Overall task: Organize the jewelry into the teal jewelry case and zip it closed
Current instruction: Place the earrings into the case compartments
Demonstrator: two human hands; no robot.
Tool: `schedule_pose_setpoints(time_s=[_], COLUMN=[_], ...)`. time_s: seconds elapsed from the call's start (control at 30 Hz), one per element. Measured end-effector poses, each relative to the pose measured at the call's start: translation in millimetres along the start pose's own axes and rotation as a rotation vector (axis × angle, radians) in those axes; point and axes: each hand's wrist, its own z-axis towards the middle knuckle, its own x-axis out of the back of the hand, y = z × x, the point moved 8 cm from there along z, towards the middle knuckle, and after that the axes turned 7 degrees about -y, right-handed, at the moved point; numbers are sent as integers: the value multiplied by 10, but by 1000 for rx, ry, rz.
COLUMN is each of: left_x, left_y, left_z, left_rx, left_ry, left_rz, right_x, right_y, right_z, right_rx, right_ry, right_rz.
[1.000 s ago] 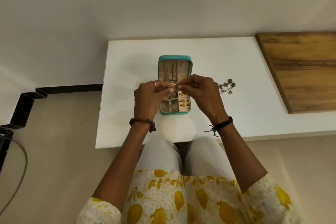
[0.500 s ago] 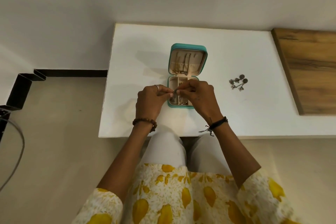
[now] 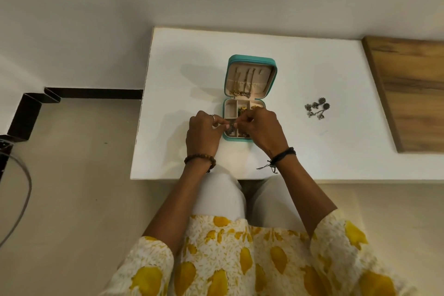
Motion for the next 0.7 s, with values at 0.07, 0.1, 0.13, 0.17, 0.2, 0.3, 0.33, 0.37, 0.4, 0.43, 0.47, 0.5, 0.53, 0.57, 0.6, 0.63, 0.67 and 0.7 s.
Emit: schedule_pose_setpoints(time_s=[0.07,0.1,0.13,0.17,0.2,0.3,0.33,0.37,0.4,0.43,0.47,0.5,0.53,0.57,0.6,0.63,0.67,0.7], left_x=[-27,-37,-43,-50,-59,-76,-82,-85,-89,-91,-95,-99,-103,-107,-110,-111,-112,-107], left_y=[25,33,40,44,47,33,21,8,-9,-20,-31,-42,-52,-62,-64,-64,-60,-57], left_z=[2,-1,-3,-6,-8,10,19,26,33,38,41,41,43,44,44,42,39,31], left_rx=[-5,-9,-8,-5,2,40,55,70,85,98,111,122,132,140,145,144,139,133], left_ry=[8,13,20,23,25,14,2,-11,-23,-35,-45,-54,-61,-65,-65,-61,-54,-44], left_rz=[48,53,39,14,-16,-107,-143,-179,-207,-228,-245,-259,-268,-272,-273,-274,-281,-292], right_x=[-10,-20,-30,-38,-38,-30,-32,-30,-25,-8,14,34,50,55,50,37,29,28], right_y=[-13,-23,-37,-49,-61,-94,-105,-119,-130,-141,-141,-134,-121,-106,-93,-83,-77,-74], right_z=[30,42,53,59,64,60,49,33,15,-5,-19,-28,-29,-23,-17,-11,-10,-16], right_rx=[-5,-3,2,8,15,36,47,60,70,79,84,85,81,75,70,68,68,68], right_ry=[-16,-27,-34,-33,-23,32,53,76,100,130,165,198,224,238,240,233,224,215], right_rz=[-54,-80,-108,-137,-165,-235,-257,-278,-297,-307,-307,-301,-294,-289,-287,-289,-293,-284])
